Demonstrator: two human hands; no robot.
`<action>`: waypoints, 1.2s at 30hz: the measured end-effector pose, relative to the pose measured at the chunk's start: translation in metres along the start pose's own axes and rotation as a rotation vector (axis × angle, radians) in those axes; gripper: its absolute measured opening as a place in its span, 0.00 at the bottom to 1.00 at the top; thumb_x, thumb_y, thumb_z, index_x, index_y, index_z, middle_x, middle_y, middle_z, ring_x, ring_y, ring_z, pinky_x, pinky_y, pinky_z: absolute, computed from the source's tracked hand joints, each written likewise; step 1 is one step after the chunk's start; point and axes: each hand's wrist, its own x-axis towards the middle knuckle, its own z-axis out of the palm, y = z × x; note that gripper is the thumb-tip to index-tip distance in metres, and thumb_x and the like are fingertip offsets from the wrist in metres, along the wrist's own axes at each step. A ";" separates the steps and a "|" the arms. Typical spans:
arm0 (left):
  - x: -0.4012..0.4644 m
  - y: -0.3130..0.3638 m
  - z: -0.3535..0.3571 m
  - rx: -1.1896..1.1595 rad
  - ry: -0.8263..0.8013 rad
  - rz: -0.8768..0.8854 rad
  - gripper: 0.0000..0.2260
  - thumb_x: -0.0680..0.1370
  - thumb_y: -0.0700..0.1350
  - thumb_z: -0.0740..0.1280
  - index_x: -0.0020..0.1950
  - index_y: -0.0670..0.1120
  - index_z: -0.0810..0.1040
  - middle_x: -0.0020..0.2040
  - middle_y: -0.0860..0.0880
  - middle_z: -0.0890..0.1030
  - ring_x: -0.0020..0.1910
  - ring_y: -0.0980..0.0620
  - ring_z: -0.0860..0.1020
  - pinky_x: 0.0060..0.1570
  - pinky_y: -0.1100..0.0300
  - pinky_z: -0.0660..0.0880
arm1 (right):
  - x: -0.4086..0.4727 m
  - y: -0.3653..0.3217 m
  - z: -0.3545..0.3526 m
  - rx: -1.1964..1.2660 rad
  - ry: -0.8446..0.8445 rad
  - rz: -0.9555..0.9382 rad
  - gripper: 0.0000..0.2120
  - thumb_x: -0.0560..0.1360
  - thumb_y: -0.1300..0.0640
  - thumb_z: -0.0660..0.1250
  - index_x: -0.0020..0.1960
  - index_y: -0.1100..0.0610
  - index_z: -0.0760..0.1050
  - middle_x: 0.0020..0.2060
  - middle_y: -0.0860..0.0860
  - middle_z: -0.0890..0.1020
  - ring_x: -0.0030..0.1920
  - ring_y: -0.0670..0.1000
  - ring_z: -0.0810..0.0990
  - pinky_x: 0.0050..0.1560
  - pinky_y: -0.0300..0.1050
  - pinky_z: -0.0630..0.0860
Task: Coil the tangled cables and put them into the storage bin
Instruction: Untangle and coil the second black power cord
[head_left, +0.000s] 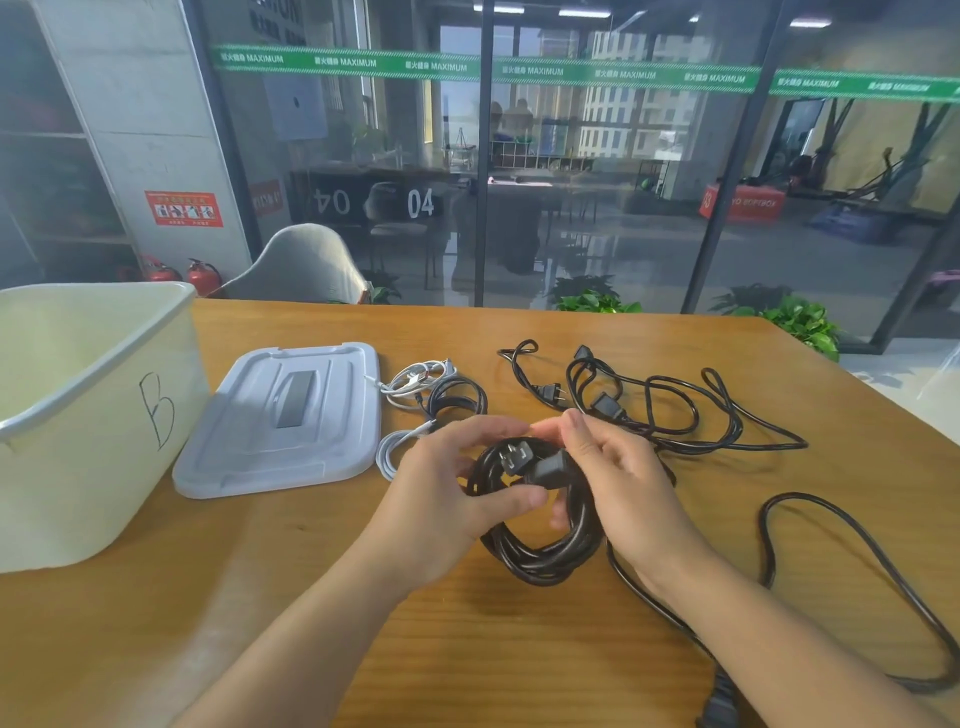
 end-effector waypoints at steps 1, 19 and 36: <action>0.001 0.000 -0.001 -0.005 0.028 0.005 0.21 0.71 0.55 0.81 0.62 0.62 0.82 0.57 0.57 0.84 0.55 0.55 0.83 0.58 0.53 0.79 | 0.000 -0.001 0.000 0.011 -0.044 -0.009 0.17 0.82 0.36 0.61 0.58 0.43 0.83 0.42 0.50 0.87 0.37 0.54 0.86 0.42 0.48 0.84; 0.000 -0.001 0.007 -0.193 0.175 0.040 0.09 0.78 0.52 0.74 0.58 0.55 0.84 0.49 0.53 0.87 0.48 0.50 0.86 0.52 0.53 0.82 | -0.005 0.002 0.018 0.093 0.028 -0.056 0.10 0.80 0.44 0.66 0.59 0.43 0.78 0.50 0.48 0.84 0.46 0.53 0.87 0.40 0.48 0.84; -0.005 0.009 0.019 -0.006 0.343 0.223 0.09 0.84 0.54 0.60 0.53 0.52 0.76 0.42 0.56 0.84 0.43 0.53 0.86 0.43 0.54 0.79 | -0.007 -0.003 0.026 -0.016 0.217 -0.129 0.16 0.84 0.37 0.56 0.49 0.46 0.76 0.36 0.48 0.83 0.24 0.51 0.78 0.28 0.40 0.76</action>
